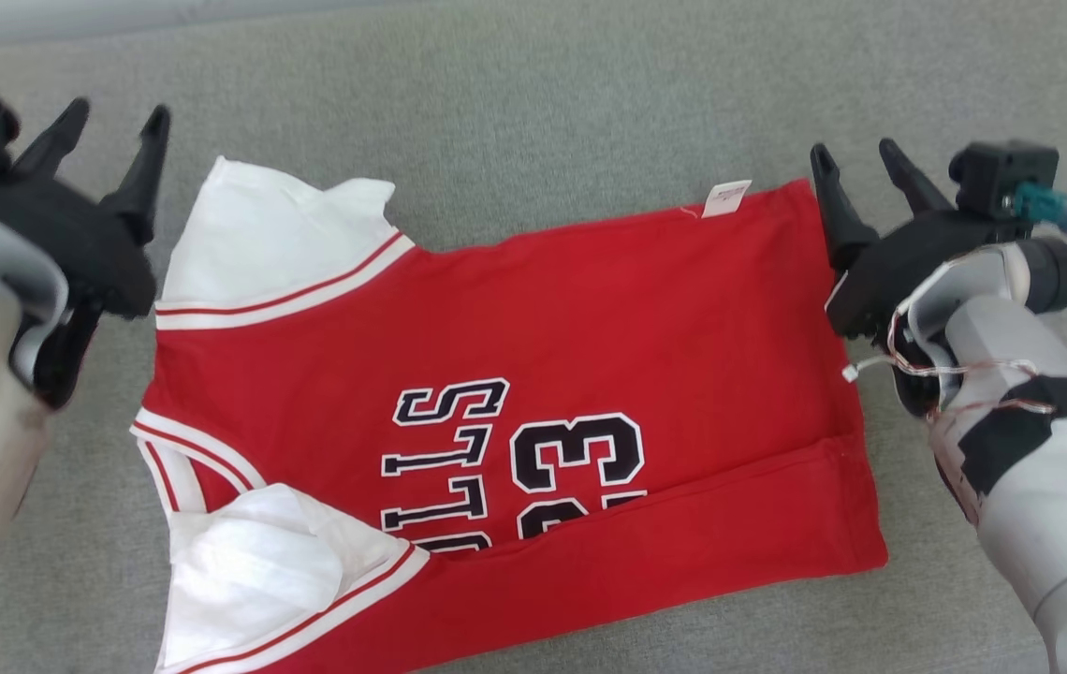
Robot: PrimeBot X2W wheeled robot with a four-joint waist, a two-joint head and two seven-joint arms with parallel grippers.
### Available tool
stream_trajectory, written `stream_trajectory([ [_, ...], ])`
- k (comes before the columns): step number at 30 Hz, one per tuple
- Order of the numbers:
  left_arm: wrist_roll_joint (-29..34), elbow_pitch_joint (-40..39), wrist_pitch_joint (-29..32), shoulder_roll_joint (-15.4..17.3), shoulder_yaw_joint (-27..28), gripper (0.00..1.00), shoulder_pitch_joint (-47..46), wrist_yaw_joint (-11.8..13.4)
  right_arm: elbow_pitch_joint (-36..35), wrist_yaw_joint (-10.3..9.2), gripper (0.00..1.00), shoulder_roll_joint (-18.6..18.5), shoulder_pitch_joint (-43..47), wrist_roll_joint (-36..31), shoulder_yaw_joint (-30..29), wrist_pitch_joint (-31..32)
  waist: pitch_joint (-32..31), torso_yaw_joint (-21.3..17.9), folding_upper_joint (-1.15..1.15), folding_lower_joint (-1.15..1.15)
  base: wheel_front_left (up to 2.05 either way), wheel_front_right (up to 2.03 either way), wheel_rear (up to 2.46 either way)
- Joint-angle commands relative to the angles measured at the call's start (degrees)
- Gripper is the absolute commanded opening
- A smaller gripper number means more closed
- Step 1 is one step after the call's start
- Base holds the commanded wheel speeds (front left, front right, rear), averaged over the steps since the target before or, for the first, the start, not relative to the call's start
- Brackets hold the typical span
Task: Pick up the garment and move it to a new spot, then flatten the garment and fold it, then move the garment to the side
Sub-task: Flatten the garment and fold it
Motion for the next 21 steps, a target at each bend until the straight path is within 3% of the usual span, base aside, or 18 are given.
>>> stream_trajectory([
  [1, -0.02, 0.50, -2.14, 1.09, 0.65, 1.00, 2.13, 0.11, -0.78, -0.15, 1.00, -0.51, 1.98, 0.78, 0.25, -2.01, -2.46, -0.09, 0.00, 0.01, 0.00, 0.00, 0.00],
  [4, 0.84, -2.01, -3.90, 2.52, 5.16, 1.00, 4.98, 1.23, -3.72, -0.15, 1.00, -2.12, 5.33, 1.55, -0.31, -4.55, -5.10, 0.10, 0.00, 0.01, 0.00, 0.00, 0.00],
  [11, 10.49, -20.73, -3.85, 5.35, 23.30, 1.00, 21.28, 7.35, -17.29, -0.14, 1.00, -4.79, 16.13, -2.57, -7.51, -5.04, -8.97, 1.11, 0.00, 0.01, 0.00, 0.00, 0.00],
  [14, 13.23, -26.40, -3.85, 4.77, 28.44, 1.00, 27.47, 8.77, -21.81, -0.15, 1.00, -4.68, 20.06, -4.70, -10.09, -5.06, -9.82, 1.44, 0.00, 0.01, 0.00, 0.00, 0.00],
  [21, 22.20, -42.22, -3.86, -0.35, 41.05, 1.00, 46.53, 11.18, -35.56, -0.15, 1.00, -1.91, 34.16, -10.74, -18.48, -5.08, -12.24, 3.30, 0.00, 0.01, 0.00, 0.00, 0.00],
])
